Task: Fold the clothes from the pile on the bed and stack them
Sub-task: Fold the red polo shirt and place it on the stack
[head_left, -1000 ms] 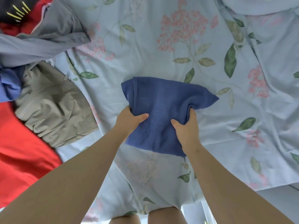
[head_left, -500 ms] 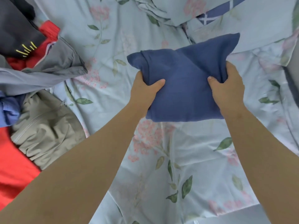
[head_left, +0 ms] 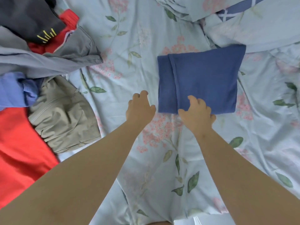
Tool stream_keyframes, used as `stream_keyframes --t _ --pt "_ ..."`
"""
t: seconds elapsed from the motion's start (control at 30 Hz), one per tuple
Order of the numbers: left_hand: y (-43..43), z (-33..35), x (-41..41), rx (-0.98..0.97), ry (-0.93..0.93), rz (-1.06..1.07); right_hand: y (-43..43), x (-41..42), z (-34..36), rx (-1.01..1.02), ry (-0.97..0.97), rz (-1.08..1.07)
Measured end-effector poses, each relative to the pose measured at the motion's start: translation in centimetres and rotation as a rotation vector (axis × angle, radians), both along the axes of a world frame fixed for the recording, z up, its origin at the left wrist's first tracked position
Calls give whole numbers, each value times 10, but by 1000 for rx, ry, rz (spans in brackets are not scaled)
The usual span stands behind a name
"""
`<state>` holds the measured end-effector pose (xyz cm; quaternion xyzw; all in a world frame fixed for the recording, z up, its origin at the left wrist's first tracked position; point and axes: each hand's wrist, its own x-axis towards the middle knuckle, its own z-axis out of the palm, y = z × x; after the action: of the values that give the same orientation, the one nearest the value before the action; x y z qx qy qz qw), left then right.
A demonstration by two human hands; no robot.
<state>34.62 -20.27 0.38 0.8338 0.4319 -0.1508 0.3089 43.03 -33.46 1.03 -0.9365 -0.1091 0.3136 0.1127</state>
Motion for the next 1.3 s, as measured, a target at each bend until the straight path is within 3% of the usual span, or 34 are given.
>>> stream_keyframes --t 0.43,0.63,0.8,0.93,1.1,1.23,1.3 --pt "81 3 -221 237 147 0 116 -181 2 130 172 380" --pt "117 -2 -320 295 130 -39 166 -268 -5 134 242 424" --pt "151 -11 -386 316 87 54 204 -325 -16 162 272 411" --pt "172 -19 -417 328 76 166 229 -353 -22 246 293 326" --pt "203 -25 -431 190 88 197 269 -369 -27 584 334 -56" --pt "228 -24 -425 -17 -150 578 299 -370 -31 630 482 -259" --pt "239 -25 -421 -95 -277 719 307 -370 -30 603 483 -259"
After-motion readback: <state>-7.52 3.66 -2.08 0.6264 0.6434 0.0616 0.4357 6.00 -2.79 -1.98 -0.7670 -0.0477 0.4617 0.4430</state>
